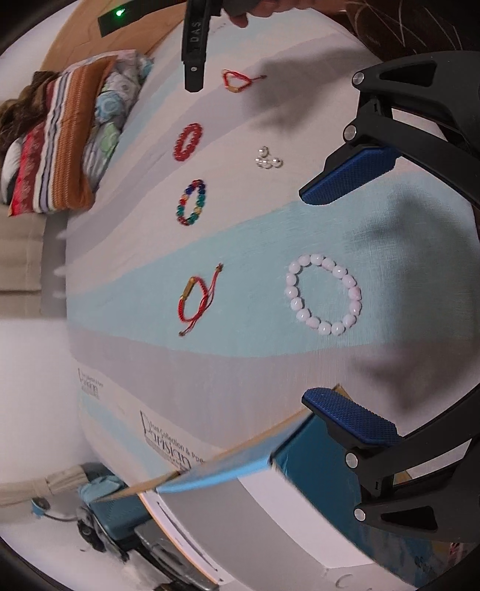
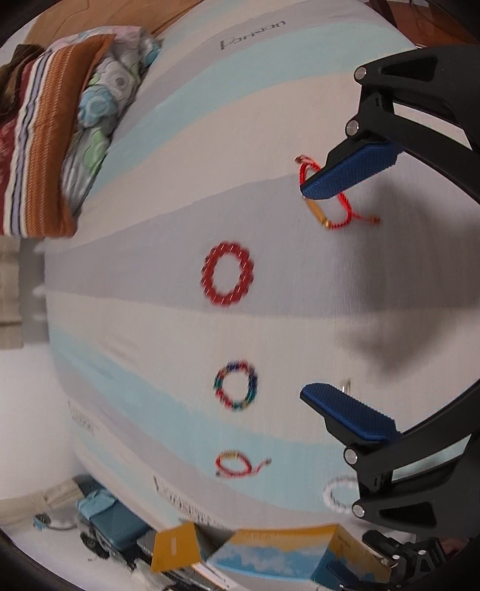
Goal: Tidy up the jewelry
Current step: 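Move both open tools back from the box toward the remaining bracelets, then grasp white bead bracelet with left tool while right tool grasps red string bracelet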
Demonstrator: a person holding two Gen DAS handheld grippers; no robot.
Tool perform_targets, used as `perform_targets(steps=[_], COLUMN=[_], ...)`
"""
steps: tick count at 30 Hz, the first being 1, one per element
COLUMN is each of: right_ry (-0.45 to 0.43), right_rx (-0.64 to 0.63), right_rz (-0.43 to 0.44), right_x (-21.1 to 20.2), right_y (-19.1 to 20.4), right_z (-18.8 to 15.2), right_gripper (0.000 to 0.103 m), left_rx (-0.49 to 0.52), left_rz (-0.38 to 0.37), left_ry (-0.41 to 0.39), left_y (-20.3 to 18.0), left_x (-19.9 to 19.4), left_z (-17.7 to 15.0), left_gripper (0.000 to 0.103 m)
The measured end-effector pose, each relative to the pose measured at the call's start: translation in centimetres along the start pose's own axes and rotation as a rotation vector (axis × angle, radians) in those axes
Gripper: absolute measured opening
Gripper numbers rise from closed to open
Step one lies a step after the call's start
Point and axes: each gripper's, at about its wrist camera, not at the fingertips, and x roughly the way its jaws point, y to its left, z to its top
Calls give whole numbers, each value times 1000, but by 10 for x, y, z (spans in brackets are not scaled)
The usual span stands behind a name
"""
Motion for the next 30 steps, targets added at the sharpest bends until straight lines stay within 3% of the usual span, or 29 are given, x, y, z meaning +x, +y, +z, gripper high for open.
perform_targets(steps=[15,27,30], right_ry=[130,190,189], right_rx=[93,104,103], right_rz=[-66,-52,-46], right_x=[71,99,99], right_y=[-66,-73,-73], right_z=[-12,-12,-11], right_gripper=[96,95,87], left_rx=[14,18,15], left_rz=[-68,-83,-82], left_ry=[75,134,135], left_y=[-22,-25,-24], left_x=[65,93,94], left_z=[-11,-14,-14], left_gripper=[97,96,94])
